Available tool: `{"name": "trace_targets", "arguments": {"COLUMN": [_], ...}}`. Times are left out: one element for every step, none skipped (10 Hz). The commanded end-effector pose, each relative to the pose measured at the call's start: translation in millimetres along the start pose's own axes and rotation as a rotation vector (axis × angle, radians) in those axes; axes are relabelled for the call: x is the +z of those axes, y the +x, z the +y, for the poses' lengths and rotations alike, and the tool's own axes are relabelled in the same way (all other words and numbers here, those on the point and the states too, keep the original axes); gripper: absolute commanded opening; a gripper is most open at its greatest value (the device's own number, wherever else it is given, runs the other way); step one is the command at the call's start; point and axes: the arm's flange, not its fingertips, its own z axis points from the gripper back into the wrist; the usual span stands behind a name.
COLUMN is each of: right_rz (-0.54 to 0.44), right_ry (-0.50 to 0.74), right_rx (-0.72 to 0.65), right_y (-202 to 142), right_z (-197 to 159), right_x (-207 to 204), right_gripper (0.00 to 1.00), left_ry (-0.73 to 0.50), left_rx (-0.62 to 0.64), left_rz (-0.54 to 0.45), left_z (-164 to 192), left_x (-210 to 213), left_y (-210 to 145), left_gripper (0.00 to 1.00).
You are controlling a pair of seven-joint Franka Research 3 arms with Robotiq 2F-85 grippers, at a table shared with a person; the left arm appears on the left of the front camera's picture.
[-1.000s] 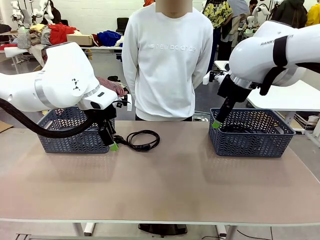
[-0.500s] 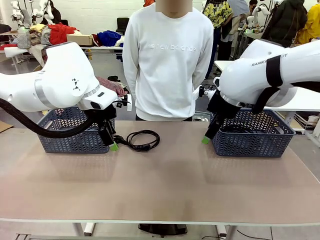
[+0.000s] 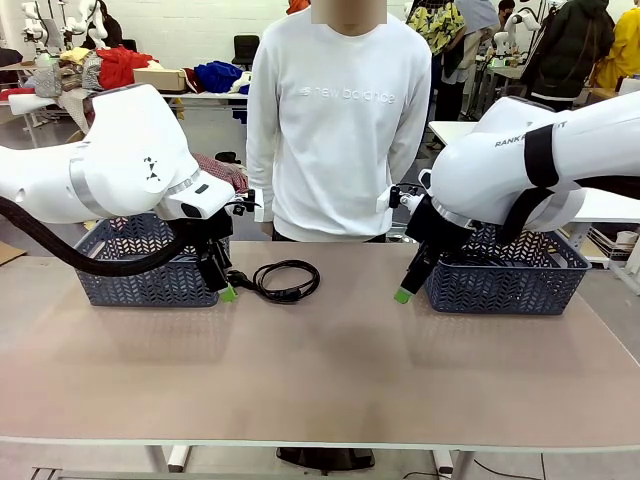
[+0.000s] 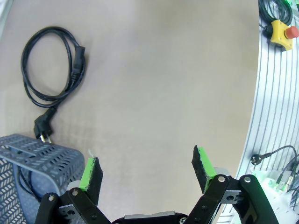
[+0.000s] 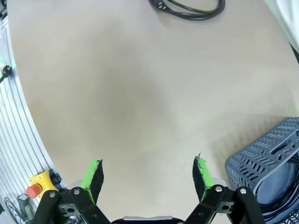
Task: Organize the cables according to human instructions.
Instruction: Pick up a bundle of cables and place it in the basket indicated by the human.
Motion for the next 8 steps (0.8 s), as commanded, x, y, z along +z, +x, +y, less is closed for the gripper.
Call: {"name": "trace_targets", "arguments": {"right_rz": [0.000,0.000,0.000,0.000,0.000,0.000,0.000,0.000], "right_ry": [-0.005,-0.005,-0.005,-0.005,-0.005,-0.005,-0.005,-0.005], "right_rx": [0.000,0.000,0.000,0.000,0.000,0.000,0.000,0.000], "right_y": [-0.4,-0.4,-0.4,-0.4,-0.4,-0.4,-0.4,-0.4], "right_z": [-1.8,-1.8,-1.8,-1.8,-1.8,-1.8,-1.8,-1.8], "right_x": [1.4,1.4,1.4,1.4,1.4,1.4,1.4,1.4], "right_gripper": [1.00,1.00,1.00,1.00,1.00,1.00,1.00,1.00], "left_ry": [-0.002,-0.002,-0.002,-0.002,-0.002,-0.002,-0.002,-0.002], "left_rx": [0.004,0.004,0.004,0.004,0.004,0.004,0.004,0.004], "left_rz": [0.003,0.003,0.003,0.003,0.003,0.003,0.003,0.003], "left_z": [-0.8,-0.8,-0.8,-0.8,-0.8,-0.8,-0.8,-0.8], "left_x": [0.9,0.9,0.9,0.9,0.9,0.9,0.9,0.9], "left_y": [-2.0,-2.0,-2.0,-2.0,-2.0,-2.0,-2.0,-2.0], "left_gripper": [1.00,1.00,1.00,1.00,1.00,1.00,1.00,1.00]}}
